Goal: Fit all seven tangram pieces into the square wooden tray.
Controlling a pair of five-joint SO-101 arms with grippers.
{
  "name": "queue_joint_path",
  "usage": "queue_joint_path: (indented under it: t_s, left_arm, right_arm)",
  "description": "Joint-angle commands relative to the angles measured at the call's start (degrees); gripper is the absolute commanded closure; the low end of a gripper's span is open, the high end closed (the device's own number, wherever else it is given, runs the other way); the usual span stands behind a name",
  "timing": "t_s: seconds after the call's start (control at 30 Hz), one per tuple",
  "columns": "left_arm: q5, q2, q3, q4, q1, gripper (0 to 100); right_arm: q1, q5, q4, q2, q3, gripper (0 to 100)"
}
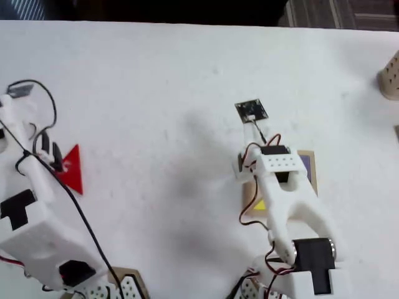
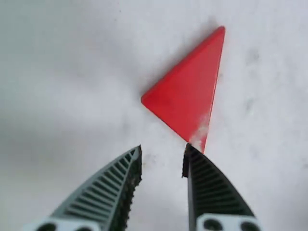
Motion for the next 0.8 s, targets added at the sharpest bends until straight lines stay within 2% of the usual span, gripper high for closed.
queue_joint_path:
  t_s: [0.0, 0.27, 0.47, 0.6, 0.77]
  left_arm:
    - [-0.79, -0.84, -7.65, 7.30, -0.84, 82]
    - [-0.26, -2.68, -9.14, 8.44, -1.80, 82]
    - [2.46, -18.51, 4.13, 7.30, 1.54, 82]
    - [4.75, -27.91, 15.21, -1.58, 1.54, 82]
    - [6.15, -30.29, 26.20, -14.15, 1.54, 81]
  right_arm:
    - [-0.57, 0.70, -1.10, -0.22, -0.26, 88.6]
    - [-0.48, 0.79, -0.84, -0.22, -0.26, 88.6]
    - [-0.48, 0.79, -0.84, -0.22, -0.35, 88.6]
    - [-0.48, 0.79, -0.66, -0.22, -0.35, 88.6]
    - [-0.40, 0.79, -0.92, -0.22, -0.35, 88.6]
